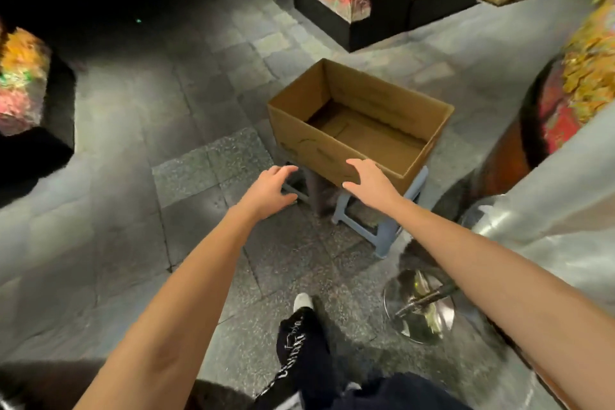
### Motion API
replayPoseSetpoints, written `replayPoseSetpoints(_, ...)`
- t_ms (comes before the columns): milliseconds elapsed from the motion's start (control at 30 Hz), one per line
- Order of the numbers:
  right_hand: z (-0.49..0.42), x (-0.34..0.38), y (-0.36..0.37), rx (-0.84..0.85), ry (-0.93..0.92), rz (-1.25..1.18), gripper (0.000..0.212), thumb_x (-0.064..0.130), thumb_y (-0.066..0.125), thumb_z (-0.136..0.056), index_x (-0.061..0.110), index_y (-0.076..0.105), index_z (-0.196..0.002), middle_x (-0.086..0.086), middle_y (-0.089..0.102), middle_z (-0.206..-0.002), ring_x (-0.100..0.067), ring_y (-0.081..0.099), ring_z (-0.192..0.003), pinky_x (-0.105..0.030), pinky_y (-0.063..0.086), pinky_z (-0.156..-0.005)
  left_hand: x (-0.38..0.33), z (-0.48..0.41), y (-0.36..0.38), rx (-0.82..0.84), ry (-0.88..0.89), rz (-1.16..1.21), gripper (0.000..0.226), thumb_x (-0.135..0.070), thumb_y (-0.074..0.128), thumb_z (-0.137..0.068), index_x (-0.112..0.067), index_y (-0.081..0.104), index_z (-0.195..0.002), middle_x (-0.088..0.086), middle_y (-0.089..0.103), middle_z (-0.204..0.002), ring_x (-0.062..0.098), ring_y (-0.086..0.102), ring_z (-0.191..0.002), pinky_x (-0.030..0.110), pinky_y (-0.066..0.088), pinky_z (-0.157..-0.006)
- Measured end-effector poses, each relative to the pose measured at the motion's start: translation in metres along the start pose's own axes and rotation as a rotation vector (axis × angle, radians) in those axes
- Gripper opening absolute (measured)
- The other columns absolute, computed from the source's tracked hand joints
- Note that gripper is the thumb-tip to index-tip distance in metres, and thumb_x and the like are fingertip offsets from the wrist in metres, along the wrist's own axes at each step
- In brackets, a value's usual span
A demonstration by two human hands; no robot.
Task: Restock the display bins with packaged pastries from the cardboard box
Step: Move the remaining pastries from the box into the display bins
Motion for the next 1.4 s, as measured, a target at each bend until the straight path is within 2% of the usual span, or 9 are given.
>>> replayPoseSetpoints(167, -0.087, -0.029, -0.027, -0.105, 0.094, -0.063, 0.053, 0.029, 0.054, -0.099, 0.016, 0.036, -0.148, -0.01, 0.039, -0.145, -0.028, 0.049, -0.122, -0.037, 0.043, -0.096, 0.024, -0.114, -0.013, 0.055, 0.046, 0.005, 0.063, -0.028, 0.064, -0.093, -0.023, 0.033, -0.148, 0.008, 0.043, -0.142, 0.028, 0.037, -0.134, 0.038, 0.035, -0.107)
replayPoseSetpoints(333, -0.172, -0.056, -0.042, -0.124, 0.21, -0.084, 0.054, 0.03, 0.056, -0.098, 0.018, 0.036, -0.148, -0.009, 0.037, -0.146, -0.019, 0.054, -0.088, -0.029, 0.043, -0.072, 0.047, -0.232, -0.043, 0.119, 0.055, -0.003, 0.064, -0.026, 0.065, -0.093, -0.02, 0.034, -0.149, 0.008, 0.043, -0.142, 0.028, 0.04, -0.132, 0.038, 0.037, -0.107)
replayPoseSetpoints(467, -0.228, -0.069, -0.047, -0.138, 0.287, -0.137, 0.055, 0.029, 0.056, -0.098, 0.021, 0.036, -0.148, -0.007, 0.035, -0.15, -0.025, 0.056, -0.113, -0.034, 0.05, -0.09, 0.06, -0.309, -0.065, 0.131, 0.063, -0.01, 0.063, -0.025, 0.067, -0.091, -0.022, 0.037, -0.146, 0.01, 0.046, -0.139, 0.029, 0.044, -0.128, 0.042, 0.041, -0.106)
replayPoseSetpoints(600, -0.276, -0.089, -0.046, -0.117, 0.353, -0.168, 0.055, 0.029, 0.057, -0.098, 0.02, 0.036, -0.148, -0.009, 0.036, -0.149, -0.025, 0.058, -0.109, -0.036, 0.051, -0.092, 0.073, -0.366, -0.064, 0.176, 0.058, -0.063, 0.06, -0.024, 0.064, -0.093, -0.021, 0.037, -0.147, 0.011, 0.047, -0.138, 0.031, 0.04, -0.129, 0.042, 0.036, -0.108)
replayPoseSetpoints(800, -0.353, -0.131, -0.036, -0.036, 0.41, -0.18, 0.056, 0.031, 0.056, -0.098, 0.022, 0.035, -0.149, -0.009, 0.028, -0.157, -0.03, 0.041, -0.136, -0.04, 0.041, -0.108, 0.09, -0.438, -0.053, 0.216, -0.002, -0.041, 0.06, -0.023, 0.065, -0.093, -0.023, 0.037, -0.147, 0.008, 0.047, -0.139, 0.027, 0.041, -0.129, 0.041, 0.037, -0.108)
replayPoseSetpoints(967, -0.426, -0.161, -0.023, 0.045, 0.381, -0.216, 0.054, 0.031, 0.057, -0.097, 0.025, 0.037, -0.148, -0.008, 0.03, -0.154, -0.03, 0.05, -0.127, -0.042, 0.044, -0.105, 0.105, -0.497, -0.034, 0.277, -0.101, -0.019, 0.065, -0.021, 0.069, -0.09, -0.023, 0.038, -0.147, 0.009, 0.048, -0.138, 0.028, 0.042, -0.128, 0.041, 0.038, -0.108)
replayPoseSetpoints(1133, -0.482, -0.189, 0.006, 0.15, 0.35, -0.249, 0.052, 0.031, 0.056, -0.097, 0.03, 0.038, -0.146, -0.01, 0.029, -0.156, -0.03, 0.032, -0.143, -0.045, 0.034, -0.114, 0.118, -0.54, -0.006, 0.319, -0.21, 0.028, 0.067, -0.017, 0.07, -0.089, -0.026, 0.037, -0.147, 0.007, 0.046, -0.139, 0.026, 0.044, -0.13, 0.044, 0.038, -0.109)
replayPoseSetpoints(1300, -0.517, -0.203, 0.05, 0.248, 0.359, -0.37, 0.055, 0.027, 0.057, -0.097, 0.025, 0.036, -0.148, -0.009, 0.029, -0.158, -0.027, 0.022, -0.147, -0.04, 0.026, -0.116, 0.139, -0.57, 0.037, 0.468, -0.244, -0.02, 0.073, -0.013, 0.07, -0.087, -0.025, 0.033, -0.149, 0.012, 0.04, -0.147, 0.031, 0.043, -0.133, 0.047, 0.035, -0.113)
replayPoseSetpoints(1400, -0.527, -0.214, 0.084, 0.272, 0.409, -0.439, 0.057, 0.028, 0.058, -0.097, 0.027, 0.035, -0.149, -0.009, 0.032, -0.156, -0.027, 0.036, -0.141, -0.041, 0.035, -0.114, 0.153, -0.591, 0.062, 0.56, -0.232, -0.068, 0.073, -0.011, 0.069, -0.087, -0.025, 0.033, -0.149, 0.011, 0.039, -0.148, 0.031, 0.042, -0.134, 0.046, 0.033, -0.113)
Point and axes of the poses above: each hand's wrist, its own z-axis away from the middle knuckle, its own y-axis out of the palm, x = y × z, the point moved 8 cm from there along -z, towards the middle knuckle
